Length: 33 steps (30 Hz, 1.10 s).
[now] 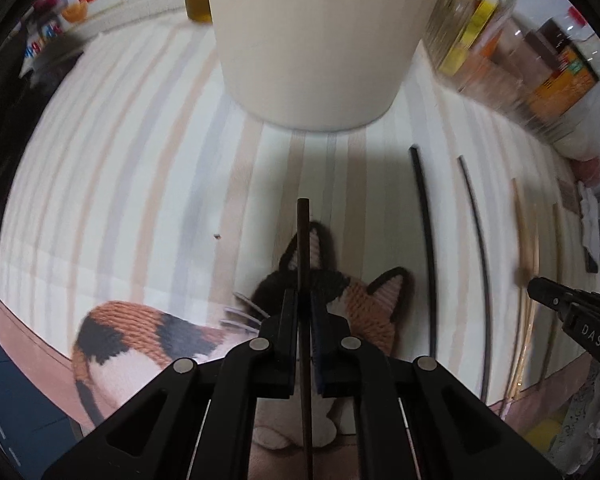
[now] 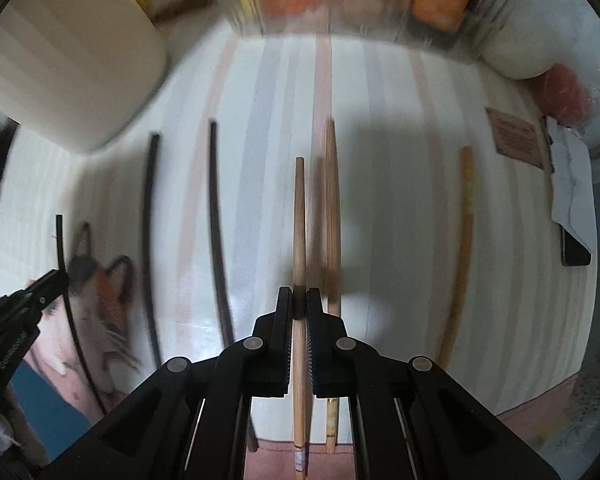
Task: Organize utensils
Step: 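Lift both held chopsticks upright and carry them over the beige holder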
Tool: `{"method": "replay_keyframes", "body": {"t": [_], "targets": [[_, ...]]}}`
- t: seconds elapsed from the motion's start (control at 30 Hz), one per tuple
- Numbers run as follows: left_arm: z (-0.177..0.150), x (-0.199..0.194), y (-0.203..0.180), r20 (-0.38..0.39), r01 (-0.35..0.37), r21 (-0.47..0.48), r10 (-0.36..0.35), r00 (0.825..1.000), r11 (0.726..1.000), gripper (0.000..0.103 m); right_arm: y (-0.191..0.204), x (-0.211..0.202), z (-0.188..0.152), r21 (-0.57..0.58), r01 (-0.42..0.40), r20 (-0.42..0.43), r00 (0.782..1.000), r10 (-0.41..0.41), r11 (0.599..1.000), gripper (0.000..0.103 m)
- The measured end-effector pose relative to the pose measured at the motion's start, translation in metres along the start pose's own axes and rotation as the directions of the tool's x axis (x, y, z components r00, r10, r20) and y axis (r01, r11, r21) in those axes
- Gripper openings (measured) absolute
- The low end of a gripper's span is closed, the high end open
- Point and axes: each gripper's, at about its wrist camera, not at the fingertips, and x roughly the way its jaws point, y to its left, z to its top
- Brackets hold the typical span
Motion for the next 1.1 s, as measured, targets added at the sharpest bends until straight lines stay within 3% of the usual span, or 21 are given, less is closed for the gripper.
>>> {"method": "replay_keyframes", "body": {"t": [0.27, 0.57, 0.73, 0.9, 1.1], "targets": [[0.005, -0.058, -0.014, 0.136, 0.025, 0.027, -0.029, 0.99, 0.999, 0.003, -0.003, -0.045, 0.004, 0.001, -0.062, 0.158, 0.986, 0.061, 0.998, 0.007], [0.011, -0.107, -0.004, 0.252, 0.049, 0.04, -0.058, 0.966, 0.998, 0.003, -0.019, -0.117, -0.003, -0.029, -0.121, 0.318, 0.94, 0.124, 0.992, 0.007], [0.02, -0.145, -0.006, 0.337, 0.081, 0.046, -0.092, 0.937, 0.996, 0.003, -0.017, -0.15, 0.011, -0.043, -0.155, 0.384, 0.91, 0.159, 0.987, 0.007], [0.032, -0.187, -0.007, 0.416, 0.125, 0.049, -0.134, 0.9, 0.991, 0.003, -0.014, -0.189, 0.035, -0.058, -0.202, 0.47, 0.858, 0.205, 0.978, 0.007], [0.068, -0.255, -0.005, 0.532, 0.175, 0.051, -0.175, 0.829, 0.983, 0.003, -0.004, -0.247, 0.077, -0.097, -0.244, 0.575, 0.778, 0.254, 0.965, 0.007]]}}
